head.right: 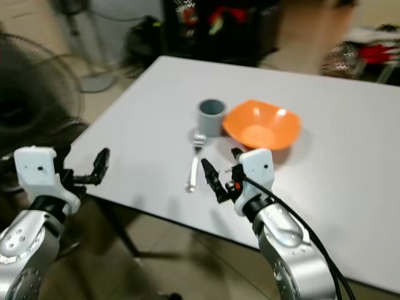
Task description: Setting the table
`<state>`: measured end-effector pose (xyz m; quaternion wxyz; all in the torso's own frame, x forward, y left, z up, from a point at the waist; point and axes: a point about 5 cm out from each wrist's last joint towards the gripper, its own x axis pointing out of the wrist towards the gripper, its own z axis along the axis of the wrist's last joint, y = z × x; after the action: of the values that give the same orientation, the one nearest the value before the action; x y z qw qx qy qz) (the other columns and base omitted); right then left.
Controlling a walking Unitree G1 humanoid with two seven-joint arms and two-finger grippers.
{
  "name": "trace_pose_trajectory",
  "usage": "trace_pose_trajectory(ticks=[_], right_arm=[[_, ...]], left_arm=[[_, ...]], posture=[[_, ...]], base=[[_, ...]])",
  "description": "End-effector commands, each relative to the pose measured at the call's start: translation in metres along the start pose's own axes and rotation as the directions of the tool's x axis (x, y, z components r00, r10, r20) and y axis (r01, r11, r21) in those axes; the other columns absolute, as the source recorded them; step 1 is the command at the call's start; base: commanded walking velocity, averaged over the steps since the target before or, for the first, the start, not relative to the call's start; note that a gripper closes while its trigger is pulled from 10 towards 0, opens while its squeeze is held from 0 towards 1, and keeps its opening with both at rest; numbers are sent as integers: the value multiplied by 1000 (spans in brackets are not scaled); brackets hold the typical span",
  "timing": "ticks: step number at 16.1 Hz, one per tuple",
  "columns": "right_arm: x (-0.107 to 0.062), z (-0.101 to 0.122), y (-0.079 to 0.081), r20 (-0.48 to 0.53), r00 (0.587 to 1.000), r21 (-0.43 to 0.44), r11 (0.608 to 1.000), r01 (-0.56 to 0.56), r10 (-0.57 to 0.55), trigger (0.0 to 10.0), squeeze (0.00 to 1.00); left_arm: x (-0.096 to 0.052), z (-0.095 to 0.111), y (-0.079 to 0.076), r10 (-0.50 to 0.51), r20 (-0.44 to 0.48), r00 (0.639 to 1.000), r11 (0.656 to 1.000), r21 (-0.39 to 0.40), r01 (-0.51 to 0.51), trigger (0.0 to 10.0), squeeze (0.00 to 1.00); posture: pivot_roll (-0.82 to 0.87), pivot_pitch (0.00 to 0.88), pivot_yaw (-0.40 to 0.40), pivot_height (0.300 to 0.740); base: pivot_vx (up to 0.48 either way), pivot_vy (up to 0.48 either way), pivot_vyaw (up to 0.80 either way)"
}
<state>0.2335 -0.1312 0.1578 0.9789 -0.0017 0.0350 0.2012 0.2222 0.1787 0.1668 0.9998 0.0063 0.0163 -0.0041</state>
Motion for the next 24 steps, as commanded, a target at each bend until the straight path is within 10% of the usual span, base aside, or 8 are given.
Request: trace_pose_trajectory(ticks=[1,24], right_arm=[[3,4,-6,12,1000,-9,1000,23,-23,10000,90],[13,-1,5,-3,998,13,998,-66,66,10000,0]], left_arm=[[0,1,-1,-12,-21,1000,1000,29,12,10000,0],[-6,1,-2,-26,-39,999,996,87,29,10000,0]], posture=[[-26,0,80,740],[5,0,24,740]], base=[[0,0,800],[0,75,800]])
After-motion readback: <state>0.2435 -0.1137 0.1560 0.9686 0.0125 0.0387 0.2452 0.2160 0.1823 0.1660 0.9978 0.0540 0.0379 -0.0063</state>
